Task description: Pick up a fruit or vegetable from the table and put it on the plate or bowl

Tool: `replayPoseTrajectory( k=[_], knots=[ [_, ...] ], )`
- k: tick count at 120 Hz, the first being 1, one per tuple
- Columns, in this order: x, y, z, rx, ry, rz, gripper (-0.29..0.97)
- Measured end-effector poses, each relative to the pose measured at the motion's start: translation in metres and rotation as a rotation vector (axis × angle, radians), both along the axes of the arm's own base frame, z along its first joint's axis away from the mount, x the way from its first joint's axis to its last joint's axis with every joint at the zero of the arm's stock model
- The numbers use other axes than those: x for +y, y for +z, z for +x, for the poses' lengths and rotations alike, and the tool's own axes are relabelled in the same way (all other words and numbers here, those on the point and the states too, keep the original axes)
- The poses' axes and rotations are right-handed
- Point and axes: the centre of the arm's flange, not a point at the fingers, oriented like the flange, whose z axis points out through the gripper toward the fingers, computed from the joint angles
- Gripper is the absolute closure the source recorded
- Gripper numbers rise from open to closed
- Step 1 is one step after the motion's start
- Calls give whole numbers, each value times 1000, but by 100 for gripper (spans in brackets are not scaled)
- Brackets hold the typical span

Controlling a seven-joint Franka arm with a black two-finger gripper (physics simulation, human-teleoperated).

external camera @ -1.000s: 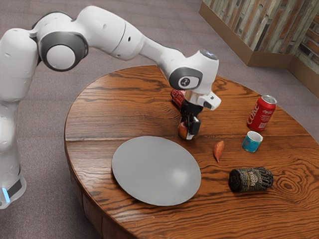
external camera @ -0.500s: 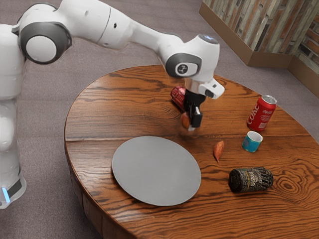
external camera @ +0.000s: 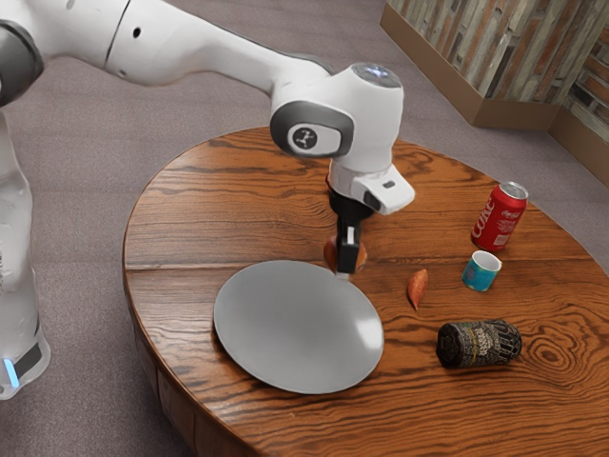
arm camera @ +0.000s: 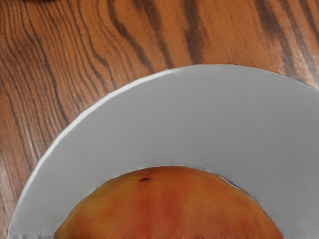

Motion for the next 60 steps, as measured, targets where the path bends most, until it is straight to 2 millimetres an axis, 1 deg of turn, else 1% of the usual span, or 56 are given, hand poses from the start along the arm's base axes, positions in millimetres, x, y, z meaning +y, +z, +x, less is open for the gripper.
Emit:
replayPoseTrajectory(
  k=[17,24,39,60],
  knots=[
    [-25,4,-26,-4,-47,22,38],
    [-32,5,-32,-5,-60,27,38],
    [-36,-2,-38,7,-67,34,38],
    [-41,-6,-44,11,-78,39,38]
  ],
)
